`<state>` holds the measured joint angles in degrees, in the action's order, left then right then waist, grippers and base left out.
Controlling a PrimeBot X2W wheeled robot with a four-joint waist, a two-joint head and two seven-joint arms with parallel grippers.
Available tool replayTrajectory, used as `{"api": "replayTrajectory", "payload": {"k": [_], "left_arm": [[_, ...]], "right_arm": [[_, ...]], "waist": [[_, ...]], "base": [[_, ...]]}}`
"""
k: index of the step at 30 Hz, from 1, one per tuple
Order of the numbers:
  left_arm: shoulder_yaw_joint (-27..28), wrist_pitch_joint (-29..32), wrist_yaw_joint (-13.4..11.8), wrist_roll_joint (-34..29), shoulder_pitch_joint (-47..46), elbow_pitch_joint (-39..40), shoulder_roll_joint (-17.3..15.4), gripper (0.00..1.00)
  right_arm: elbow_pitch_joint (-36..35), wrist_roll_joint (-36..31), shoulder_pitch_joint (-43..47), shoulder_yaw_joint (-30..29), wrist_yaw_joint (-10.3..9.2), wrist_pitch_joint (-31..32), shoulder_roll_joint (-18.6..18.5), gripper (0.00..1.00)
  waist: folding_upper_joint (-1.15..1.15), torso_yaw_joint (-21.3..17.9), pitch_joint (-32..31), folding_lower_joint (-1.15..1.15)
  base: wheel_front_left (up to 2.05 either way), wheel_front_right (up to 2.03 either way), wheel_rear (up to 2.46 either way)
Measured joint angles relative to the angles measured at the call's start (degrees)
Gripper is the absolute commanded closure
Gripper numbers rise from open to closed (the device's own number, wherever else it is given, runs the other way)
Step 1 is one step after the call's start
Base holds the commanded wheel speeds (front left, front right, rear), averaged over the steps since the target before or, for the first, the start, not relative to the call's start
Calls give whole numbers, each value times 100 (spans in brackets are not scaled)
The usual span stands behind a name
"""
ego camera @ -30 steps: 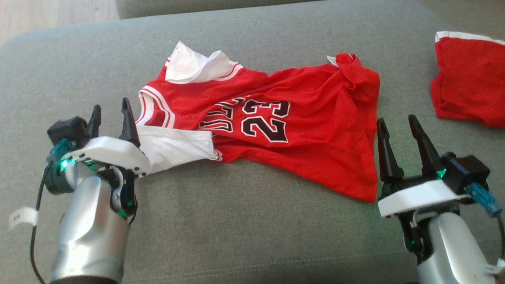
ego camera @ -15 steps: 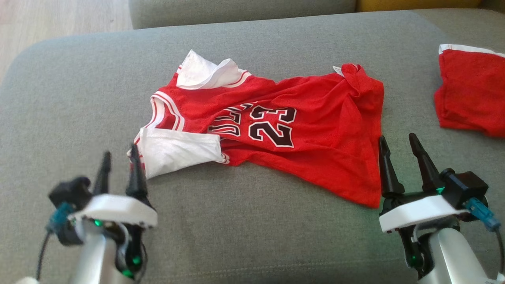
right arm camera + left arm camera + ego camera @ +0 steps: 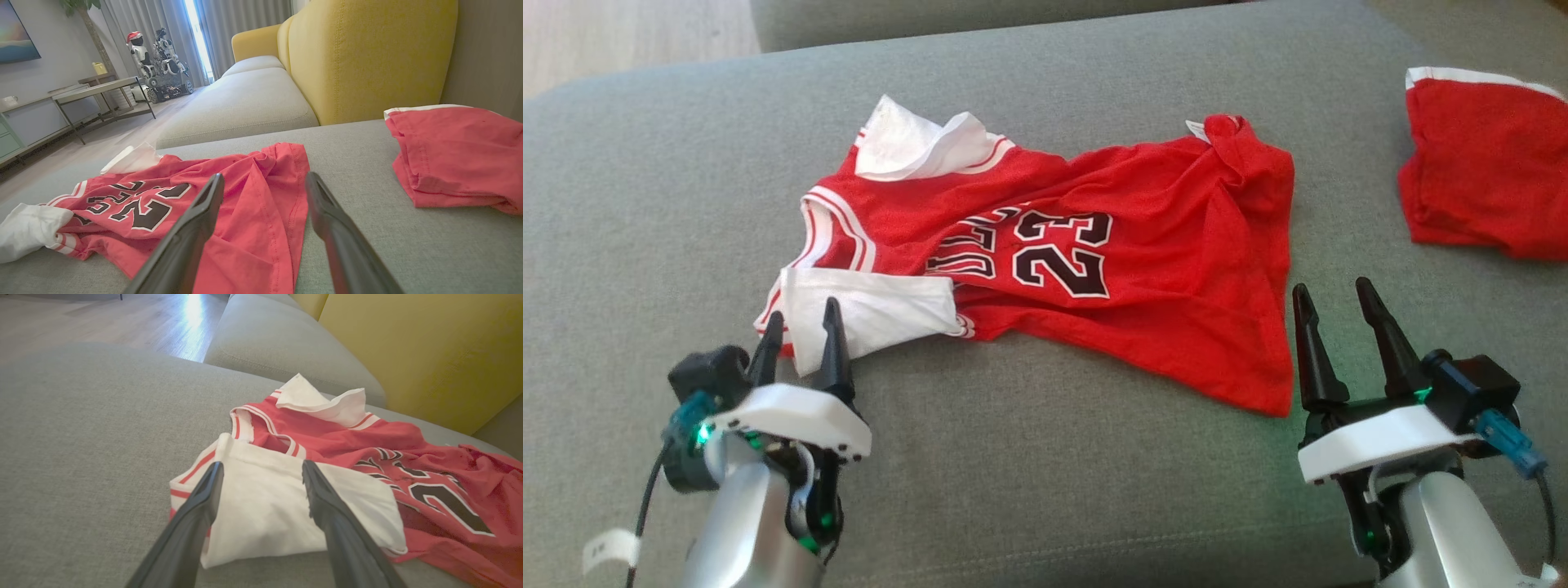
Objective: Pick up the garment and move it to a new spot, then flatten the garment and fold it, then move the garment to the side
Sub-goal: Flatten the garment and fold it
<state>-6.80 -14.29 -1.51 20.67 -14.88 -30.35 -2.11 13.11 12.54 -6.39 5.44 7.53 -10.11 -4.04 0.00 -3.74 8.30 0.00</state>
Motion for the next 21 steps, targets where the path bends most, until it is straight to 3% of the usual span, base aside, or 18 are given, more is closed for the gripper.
{"api": "replayTrajectory", "payload": {"k": [7,21], "left_arm": [[54,0,-102,-41,-637,-848,-168,0],[146,0,-92,-43,-1212,-1539,-264,0]], "right_arm": [[37,8,-14,14,0,-31,0,0],[63,8,-145,-3,0,-55,0,0]], "waist": [[0,-98,89,0],[0,-157,251,0]], "base": [[0,0,0],[0,0,0]]}}
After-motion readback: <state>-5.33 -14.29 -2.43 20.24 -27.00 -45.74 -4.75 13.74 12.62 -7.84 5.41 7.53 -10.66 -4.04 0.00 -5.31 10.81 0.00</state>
